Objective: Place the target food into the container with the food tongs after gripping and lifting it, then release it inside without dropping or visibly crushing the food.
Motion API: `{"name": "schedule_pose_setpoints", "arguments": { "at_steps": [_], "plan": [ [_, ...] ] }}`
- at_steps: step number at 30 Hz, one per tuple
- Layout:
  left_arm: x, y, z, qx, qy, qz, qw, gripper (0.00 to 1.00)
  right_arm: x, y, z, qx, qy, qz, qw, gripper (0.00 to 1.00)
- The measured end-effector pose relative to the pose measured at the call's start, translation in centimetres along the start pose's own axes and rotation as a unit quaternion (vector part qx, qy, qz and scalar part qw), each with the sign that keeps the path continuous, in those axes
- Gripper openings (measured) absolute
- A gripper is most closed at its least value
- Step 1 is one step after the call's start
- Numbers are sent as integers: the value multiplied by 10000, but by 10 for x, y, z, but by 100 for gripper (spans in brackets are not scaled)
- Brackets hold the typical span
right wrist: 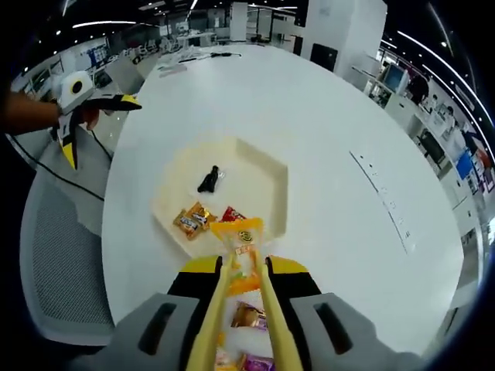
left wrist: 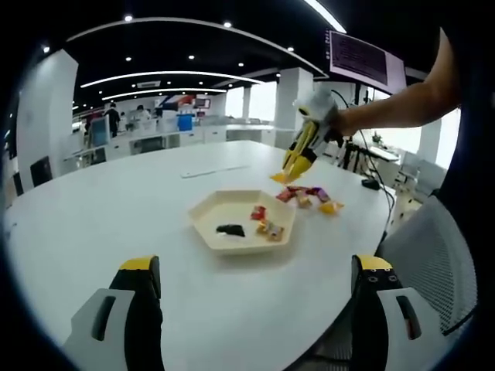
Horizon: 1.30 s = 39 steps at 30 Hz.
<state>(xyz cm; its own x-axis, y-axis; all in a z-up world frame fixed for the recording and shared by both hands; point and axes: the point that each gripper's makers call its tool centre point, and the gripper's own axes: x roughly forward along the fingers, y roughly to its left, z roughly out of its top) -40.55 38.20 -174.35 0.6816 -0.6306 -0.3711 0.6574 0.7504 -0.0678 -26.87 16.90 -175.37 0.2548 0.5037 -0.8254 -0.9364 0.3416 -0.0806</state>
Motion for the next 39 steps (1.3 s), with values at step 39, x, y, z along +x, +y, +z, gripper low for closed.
{"name": "schedule_pose_setpoints", "arguments": {
  "at_steps": [39],
  "plan": [
    [-4,5,8,-30,-219,73,9997,99,20,-16,95,-657,36,85,9978,22]
  ]
}}
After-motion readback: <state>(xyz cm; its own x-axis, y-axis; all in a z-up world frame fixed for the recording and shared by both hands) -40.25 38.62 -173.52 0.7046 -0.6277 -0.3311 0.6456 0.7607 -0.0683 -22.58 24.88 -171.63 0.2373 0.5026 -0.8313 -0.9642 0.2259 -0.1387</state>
